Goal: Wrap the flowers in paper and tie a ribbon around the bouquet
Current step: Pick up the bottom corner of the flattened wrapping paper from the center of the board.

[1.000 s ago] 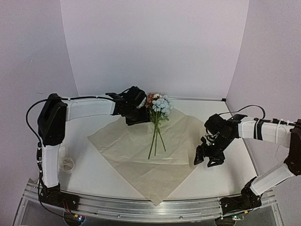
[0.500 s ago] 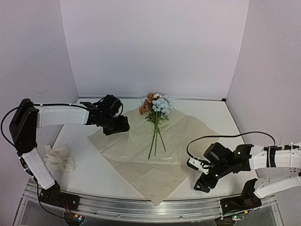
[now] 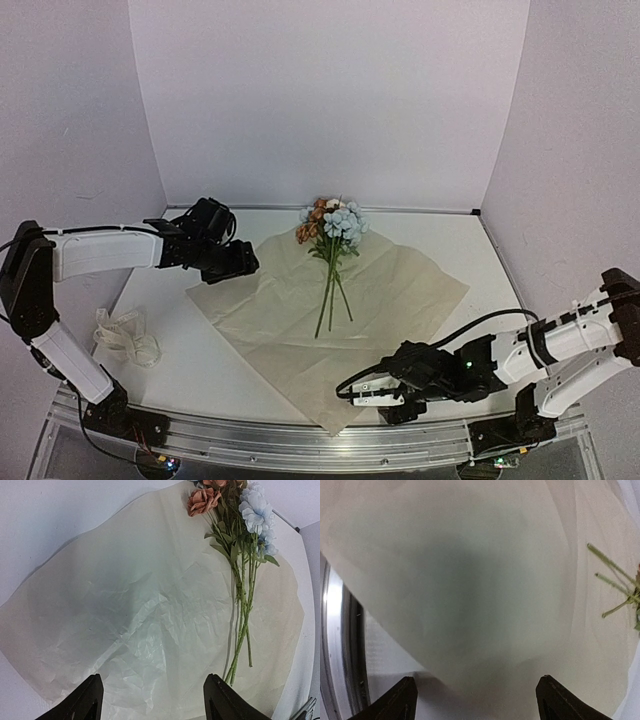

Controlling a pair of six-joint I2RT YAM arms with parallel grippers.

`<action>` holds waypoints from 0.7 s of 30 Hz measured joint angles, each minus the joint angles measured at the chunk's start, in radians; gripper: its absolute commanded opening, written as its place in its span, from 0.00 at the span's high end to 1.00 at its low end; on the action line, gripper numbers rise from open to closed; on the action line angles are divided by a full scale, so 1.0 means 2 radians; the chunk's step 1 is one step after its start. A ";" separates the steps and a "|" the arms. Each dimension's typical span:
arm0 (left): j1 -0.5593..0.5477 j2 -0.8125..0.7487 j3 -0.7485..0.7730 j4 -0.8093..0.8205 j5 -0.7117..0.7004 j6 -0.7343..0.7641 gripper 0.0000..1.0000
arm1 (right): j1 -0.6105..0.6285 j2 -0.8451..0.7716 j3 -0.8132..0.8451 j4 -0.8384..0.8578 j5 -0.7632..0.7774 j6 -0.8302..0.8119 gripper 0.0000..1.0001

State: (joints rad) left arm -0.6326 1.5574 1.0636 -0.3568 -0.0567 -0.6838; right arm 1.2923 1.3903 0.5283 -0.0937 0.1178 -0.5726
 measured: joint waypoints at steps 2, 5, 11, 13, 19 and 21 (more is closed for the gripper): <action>0.001 -0.007 -0.008 0.000 0.001 0.001 0.29 | 0.016 0.019 0.007 0.028 0.021 -0.020 0.17; 0.003 -0.014 -0.015 0.000 0.001 0.002 0.29 | 0.033 0.043 0.017 0.058 0.049 -0.043 0.20; 0.003 -0.021 -0.016 -0.001 0.001 0.003 0.30 | 0.058 0.056 0.026 0.073 0.086 -0.055 0.39; 0.003 -0.023 -0.016 0.000 0.001 0.003 0.30 | 0.065 0.056 0.030 0.073 0.094 -0.054 0.54; 0.003 -0.023 -0.016 0.000 0.004 0.006 0.31 | 0.069 0.055 0.052 0.062 0.114 -0.036 0.92; 0.003 -0.023 -0.016 0.000 0.007 0.009 0.31 | 0.069 0.055 0.067 0.053 0.122 -0.031 0.99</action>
State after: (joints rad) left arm -0.6262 1.5118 1.0313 -0.3576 -0.0434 -0.6649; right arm 1.4298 1.4994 0.6617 0.0113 0.3620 -0.6339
